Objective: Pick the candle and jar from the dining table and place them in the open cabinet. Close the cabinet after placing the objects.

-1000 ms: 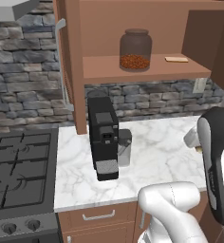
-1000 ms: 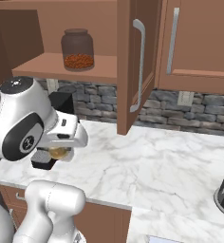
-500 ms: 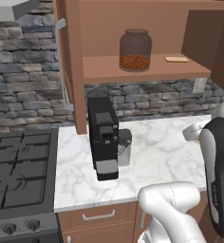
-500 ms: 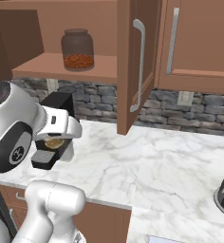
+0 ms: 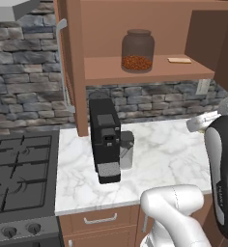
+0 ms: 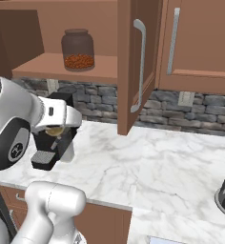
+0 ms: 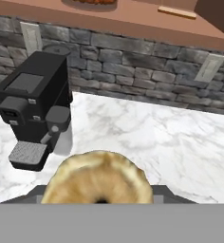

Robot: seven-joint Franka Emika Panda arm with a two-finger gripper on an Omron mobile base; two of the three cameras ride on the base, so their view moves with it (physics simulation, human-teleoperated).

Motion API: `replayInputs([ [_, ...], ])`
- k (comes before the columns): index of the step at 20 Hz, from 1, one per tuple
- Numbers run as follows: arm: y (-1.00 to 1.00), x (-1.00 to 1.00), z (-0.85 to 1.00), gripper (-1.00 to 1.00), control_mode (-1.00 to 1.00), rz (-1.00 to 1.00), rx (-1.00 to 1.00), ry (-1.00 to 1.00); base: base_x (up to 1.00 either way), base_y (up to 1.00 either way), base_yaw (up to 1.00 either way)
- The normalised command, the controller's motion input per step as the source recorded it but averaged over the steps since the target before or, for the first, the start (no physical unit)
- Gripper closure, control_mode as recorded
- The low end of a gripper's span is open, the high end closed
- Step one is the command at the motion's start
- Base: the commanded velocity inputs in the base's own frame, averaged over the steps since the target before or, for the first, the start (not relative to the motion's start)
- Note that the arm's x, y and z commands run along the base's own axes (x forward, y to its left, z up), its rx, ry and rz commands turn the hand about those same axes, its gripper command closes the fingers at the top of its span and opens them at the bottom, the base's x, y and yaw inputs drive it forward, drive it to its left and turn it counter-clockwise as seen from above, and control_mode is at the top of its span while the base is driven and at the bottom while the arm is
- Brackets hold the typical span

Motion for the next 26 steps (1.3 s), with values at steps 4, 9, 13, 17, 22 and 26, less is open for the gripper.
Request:
replayInputs([
  [4, 0.0, 0.1, 0.41, 1.0, -1.0, 0.0, -0.03, -0.01, 0.0, 0.0, 0.0],
  [9, 0.0, 0.06, 0.29, 1.0, -1.0, 0.0, -0.03, -0.09, 0.0, 0.0, 0.0],
  [13, 0.0, 0.44, 0.25, 1.0, -1.0, 0.0, 0.0, -0.01, 0.0, 0.0, 0.0],
  [17, 0.0, 0.41, 0.23, 1.0, -1.0, 0.0, 0.0, 0.0, 0.0, 0.0, 0.0],
  [22, 0.0, 0.31, 0.18, 1.0, -1.0, 0.0, 0.0, -0.03, 0.0, 0.0, 0.0],
  [26, 0.0, 0.3, 0.11, 1.0, -1.0, 0.0, 0.0, -0.06, 0.0, 0.0, 0.0],
])
